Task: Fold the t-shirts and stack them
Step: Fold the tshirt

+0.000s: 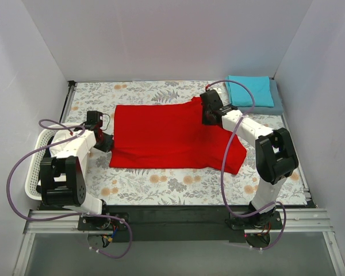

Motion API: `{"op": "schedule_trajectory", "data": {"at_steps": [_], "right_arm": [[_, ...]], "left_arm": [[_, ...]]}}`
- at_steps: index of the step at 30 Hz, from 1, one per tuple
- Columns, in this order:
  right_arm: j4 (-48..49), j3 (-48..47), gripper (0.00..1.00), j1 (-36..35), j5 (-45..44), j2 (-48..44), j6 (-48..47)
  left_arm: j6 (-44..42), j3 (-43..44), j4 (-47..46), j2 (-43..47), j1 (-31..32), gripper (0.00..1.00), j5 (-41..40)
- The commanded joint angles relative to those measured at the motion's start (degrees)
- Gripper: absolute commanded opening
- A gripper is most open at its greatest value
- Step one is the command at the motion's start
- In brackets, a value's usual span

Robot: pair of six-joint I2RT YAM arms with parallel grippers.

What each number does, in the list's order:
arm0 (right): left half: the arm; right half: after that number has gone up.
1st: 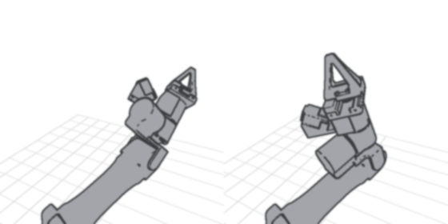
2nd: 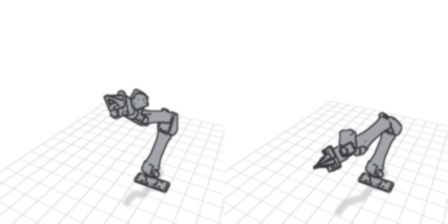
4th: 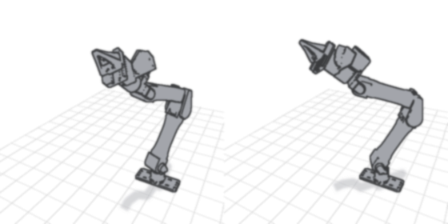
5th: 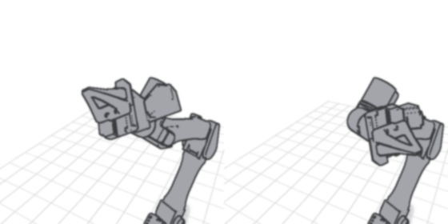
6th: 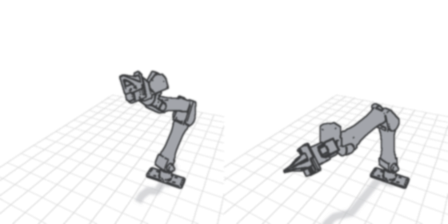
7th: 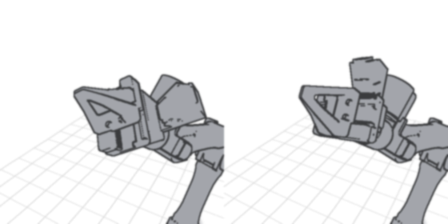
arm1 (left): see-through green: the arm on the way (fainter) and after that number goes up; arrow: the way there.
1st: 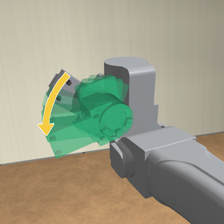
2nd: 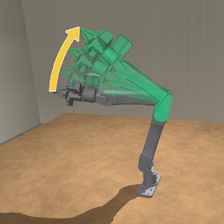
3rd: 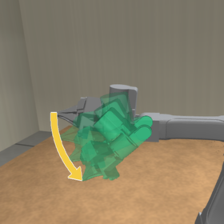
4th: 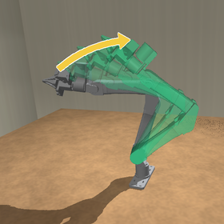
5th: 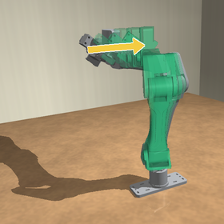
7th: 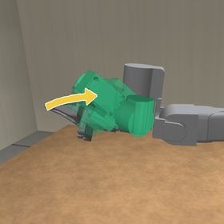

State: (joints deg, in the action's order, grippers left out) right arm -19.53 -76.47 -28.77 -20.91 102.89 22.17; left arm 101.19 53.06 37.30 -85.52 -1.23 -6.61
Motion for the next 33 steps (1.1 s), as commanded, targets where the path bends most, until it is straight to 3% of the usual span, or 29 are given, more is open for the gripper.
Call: {"op": "schedule_trajectory", "data": {"at_steps": [1,15,17,18,20,21,23,28,33], "right_arm": [[1.16,-3.16,0.01,0.21,-1.42,1.61,-0.81],[1.51,-5.89,0.01,0.91,0.43,7.06,-2.48],[1.77,-6.24,0.04,1.00,0.78,7.41,-2.92],[1.86,-6.59,0.05,1.09,0.78,7.76,-3.10],[1.78,-6.77,0.10,1.26,1.04,8.11,-3.28],[1.86,-7.03,0.14,1.44,1.30,8.20,-3.36],[1.95,-7.20,0.28,1.44,2.09,8.38,-3.80],[1.25,-7.12,0.64,1.88,3.85,6.19,-4.16],[-3.67,-4.32,0.70,2.58,4.65,-0.49,-1.62]], "left_arm": [[-0.55,0.20,-0.38,0.62,-1.22,0.00,-0.68],[-2.22,1.34,-5.04,-3.96,-1.66,0.01,1.43],[-2.57,2.05,-4.87,-3.87,-1.75,0.07,1.25],[-2.57,2.75,-4.78,-3.87,-1.84,0.21,1.08],[-2.84,3.37,-3.99,-3.34,-2.10,0.35,0.73],[-2.75,3.46,-3.64,-2.30,-2.19,0.52,0.46],[-2.49,3.19,-2.85,-0.89,-2.10,0.62,-0.59],[-1.52,0.83,-0.13,4.55,-2.19,0.67,-1.39],[-0.29,-2.34,0.93,9.39,-2.02,0.65,-1.04]]}}
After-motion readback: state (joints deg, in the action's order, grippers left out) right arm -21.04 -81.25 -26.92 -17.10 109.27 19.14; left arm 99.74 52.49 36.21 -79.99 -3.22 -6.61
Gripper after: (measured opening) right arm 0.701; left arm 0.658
